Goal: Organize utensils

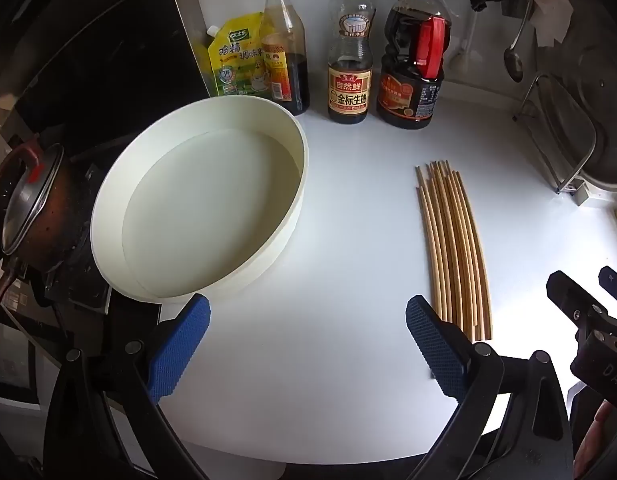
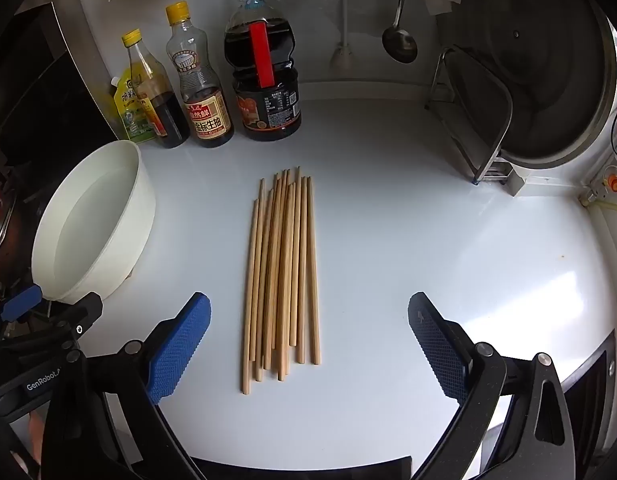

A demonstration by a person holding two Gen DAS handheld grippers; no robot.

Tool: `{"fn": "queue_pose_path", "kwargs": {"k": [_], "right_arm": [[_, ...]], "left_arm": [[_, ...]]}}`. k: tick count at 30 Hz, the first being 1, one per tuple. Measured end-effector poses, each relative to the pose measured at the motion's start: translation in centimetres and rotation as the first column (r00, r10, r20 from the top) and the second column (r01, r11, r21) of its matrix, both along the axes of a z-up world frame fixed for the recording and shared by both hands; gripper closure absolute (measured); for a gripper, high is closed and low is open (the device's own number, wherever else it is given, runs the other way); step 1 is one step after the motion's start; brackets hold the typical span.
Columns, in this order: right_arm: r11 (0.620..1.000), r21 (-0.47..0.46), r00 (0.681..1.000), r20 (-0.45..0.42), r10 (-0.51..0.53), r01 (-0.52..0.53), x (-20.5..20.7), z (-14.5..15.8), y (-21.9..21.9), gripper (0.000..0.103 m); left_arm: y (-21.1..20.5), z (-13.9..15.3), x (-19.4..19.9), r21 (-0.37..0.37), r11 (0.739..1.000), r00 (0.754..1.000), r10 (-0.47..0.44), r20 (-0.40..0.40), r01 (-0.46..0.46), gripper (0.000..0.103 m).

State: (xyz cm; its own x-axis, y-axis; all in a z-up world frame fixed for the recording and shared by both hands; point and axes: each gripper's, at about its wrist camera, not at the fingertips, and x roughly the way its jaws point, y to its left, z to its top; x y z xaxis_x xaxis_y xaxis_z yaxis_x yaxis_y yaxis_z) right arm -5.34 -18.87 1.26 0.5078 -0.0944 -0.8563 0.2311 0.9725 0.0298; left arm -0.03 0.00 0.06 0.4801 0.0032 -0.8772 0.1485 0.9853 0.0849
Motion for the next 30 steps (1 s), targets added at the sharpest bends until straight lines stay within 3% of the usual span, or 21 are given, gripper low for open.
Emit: {"fn": "queue_pose_path", "kwargs": {"k": [30], "right_arm": [[1.000, -0.011, 1.000, 0.023, 0.003, -0.002, -0.1, 0.9, -0.2, 0.008]], "left_arm": [[1.3, 0.6, 0.4, -0.014, 1.000, 1.000, 0.027, 0.005, -0.027, 0.006]]}}
